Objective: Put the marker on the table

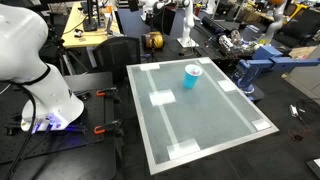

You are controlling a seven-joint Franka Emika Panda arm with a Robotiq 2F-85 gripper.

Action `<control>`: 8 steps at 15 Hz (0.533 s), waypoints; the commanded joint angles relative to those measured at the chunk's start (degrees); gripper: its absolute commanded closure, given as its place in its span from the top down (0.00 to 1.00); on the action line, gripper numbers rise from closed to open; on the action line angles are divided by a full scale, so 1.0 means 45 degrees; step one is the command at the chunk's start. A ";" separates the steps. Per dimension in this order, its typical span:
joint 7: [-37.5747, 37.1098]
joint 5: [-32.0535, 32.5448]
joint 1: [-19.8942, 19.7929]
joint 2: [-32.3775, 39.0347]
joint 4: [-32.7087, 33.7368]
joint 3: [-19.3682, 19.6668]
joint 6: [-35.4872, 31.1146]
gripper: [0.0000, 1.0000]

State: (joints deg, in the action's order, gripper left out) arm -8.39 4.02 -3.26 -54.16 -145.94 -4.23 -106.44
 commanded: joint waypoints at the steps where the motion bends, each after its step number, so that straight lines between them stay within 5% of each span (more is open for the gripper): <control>1: -0.0032 0.0039 0.0055 0.0015 0.0024 0.0039 0.0022 1.00; 8: 0.0073 0.0011 0.0101 0.0067 0.0083 0.0120 -0.0252 1.00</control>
State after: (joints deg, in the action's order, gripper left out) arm -8.33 4.02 -3.23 -54.16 -145.94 -4.22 -106.44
